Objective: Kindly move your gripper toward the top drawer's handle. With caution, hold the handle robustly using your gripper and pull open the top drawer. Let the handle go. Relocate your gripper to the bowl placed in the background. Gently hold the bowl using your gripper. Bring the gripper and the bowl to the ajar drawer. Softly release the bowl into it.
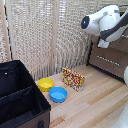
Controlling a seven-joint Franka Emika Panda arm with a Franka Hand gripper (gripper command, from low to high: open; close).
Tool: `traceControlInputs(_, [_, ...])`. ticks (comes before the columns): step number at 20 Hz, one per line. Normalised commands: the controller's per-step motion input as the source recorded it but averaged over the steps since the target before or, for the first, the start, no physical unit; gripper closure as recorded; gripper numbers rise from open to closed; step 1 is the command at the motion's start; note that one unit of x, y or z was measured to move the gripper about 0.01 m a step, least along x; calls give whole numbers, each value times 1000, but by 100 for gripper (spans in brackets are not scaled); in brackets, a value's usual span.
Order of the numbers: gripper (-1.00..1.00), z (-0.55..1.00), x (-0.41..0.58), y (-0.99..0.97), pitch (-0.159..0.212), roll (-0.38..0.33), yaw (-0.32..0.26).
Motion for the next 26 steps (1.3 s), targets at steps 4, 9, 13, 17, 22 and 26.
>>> traceControlInputs(4, [100,43,158,734,32,131,-89])
traceControlInputs(9, [100,93,122,758,11,105,-89])
traceControlInputs(13, [100,30,45,663,5,48,-103])
traceControlInputs(17, [-100,-1,151,161,24,-21,-40])
traceControlInputs(22, [-100,-12,341,131,33,-14,0])
traceControlInputs(26, [-100,0,293,231,10,21,44])
